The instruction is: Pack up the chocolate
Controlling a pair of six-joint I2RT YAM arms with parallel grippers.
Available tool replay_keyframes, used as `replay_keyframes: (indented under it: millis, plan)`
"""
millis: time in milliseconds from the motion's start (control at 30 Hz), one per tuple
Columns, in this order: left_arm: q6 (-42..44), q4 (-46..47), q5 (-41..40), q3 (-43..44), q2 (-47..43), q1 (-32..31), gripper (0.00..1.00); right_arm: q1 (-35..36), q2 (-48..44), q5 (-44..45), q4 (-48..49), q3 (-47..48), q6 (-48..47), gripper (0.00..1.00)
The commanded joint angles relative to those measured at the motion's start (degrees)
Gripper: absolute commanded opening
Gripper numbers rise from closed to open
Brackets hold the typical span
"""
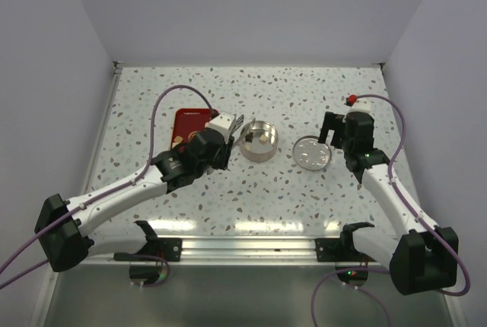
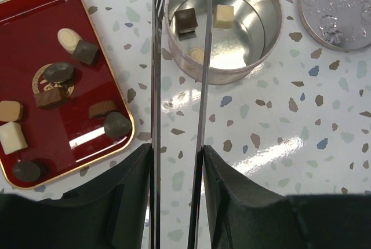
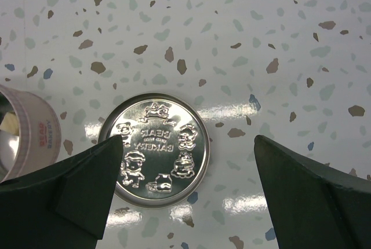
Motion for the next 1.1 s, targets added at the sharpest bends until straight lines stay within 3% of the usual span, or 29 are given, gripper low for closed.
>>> replay_keyframes:
  millis: [0, 200, 300, 567, 1067]
  plan:
    - [-0.7, -0.7, -4.9, 1.9, -2.8, 1.5, 0.44, 0.2, 0.2, -1.0, -0.3, 2.4, -0.3, 0.99]
    - [1.3, -1.3, -1.6, -0.2, -6.7, 12.2, 0.43, 0.1, 0.1, -1.1, -0.4, 2.4, -0.3, 0.99]
    - [1.2, -4.5, -3.4, -0.9, -7.0, 14.2, 0.44, 0.1, -0.1, -0.9, -0.4, 2.4, -0.3, 0.99]
    - [-3.1, -6.3, -2.3, -8.1, -9.8, 15.8, 0.44, 0.1, 0.2, -2.0, 0.0, 2.5, -0.1, 0.99]
    - [-7.2, -13.3, -7.0, -8.3, -14.0, 15.9, 0.45, 0.2, -1.0, -2.6, 0.1, 2.1, 0.2, 0.99]
